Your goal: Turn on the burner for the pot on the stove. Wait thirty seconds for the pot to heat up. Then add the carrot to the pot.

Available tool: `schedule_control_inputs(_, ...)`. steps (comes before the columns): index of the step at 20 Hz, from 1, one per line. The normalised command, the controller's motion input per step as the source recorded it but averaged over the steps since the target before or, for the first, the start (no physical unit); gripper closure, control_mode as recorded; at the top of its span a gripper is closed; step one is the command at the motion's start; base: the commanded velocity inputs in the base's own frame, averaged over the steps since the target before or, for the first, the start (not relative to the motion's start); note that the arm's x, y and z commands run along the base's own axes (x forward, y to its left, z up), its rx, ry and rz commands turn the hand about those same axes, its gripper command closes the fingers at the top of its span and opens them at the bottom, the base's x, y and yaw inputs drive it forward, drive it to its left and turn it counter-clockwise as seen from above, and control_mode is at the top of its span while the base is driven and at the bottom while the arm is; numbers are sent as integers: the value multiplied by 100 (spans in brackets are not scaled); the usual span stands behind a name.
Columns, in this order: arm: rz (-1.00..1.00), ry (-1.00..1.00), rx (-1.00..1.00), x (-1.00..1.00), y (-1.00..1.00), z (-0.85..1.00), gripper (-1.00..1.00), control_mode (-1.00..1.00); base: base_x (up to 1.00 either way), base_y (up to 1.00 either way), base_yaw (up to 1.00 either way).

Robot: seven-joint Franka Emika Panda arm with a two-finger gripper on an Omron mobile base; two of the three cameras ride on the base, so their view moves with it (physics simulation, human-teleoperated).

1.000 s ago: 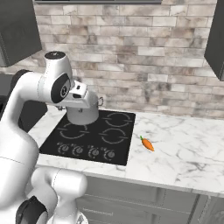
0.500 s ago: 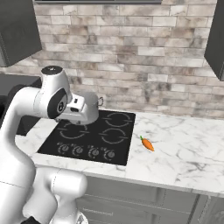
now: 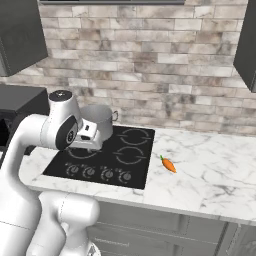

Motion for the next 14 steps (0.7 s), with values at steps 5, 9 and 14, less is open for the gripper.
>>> schedule_control_inputs(5,0,3,0,0,7,-31,-100,-100,0,0,0)
schedule_control_inputs(9,0,4,0,0,11,-32,-100,-100,0,0,0)
schedule_control_inputs(14,0,4,0,0,8,-32,-100,-100,0,0,0)
